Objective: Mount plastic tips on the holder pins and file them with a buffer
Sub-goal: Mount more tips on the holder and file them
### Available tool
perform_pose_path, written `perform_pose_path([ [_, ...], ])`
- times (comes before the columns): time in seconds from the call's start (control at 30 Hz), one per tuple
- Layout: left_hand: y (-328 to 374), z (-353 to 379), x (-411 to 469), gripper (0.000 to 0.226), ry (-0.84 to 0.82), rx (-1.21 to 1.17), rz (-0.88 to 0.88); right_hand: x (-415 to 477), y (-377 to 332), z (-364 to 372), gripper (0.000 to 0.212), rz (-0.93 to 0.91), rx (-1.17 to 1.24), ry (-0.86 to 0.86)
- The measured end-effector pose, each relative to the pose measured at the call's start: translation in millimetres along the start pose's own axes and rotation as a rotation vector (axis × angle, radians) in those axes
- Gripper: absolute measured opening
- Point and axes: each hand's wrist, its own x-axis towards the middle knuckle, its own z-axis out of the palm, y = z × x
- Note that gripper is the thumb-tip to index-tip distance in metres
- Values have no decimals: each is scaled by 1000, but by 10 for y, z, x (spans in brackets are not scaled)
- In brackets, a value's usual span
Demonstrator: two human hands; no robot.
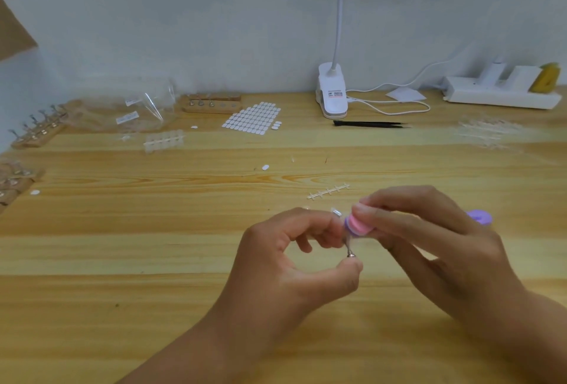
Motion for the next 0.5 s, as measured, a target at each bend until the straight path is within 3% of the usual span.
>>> perform_pose_path([
  [0.1, 6, -5, 19, 20, 32, 20, 1, 9, 4, 8, 27, 38, 36, 12],
  [0.23, 13, -1, 25, 20, 39, 86, 16, -27, -53, 63, 36, -111, 29, -73],
  [0.4, 14, 43, 17, 22, 62, 94, -98, -2, 22, -9, 43, -104, -91, -105],
  [0.5, 32, 54, 6, 23, 47, 115, -103, -16, -74, 54, 51, -203, -98, -183],
])
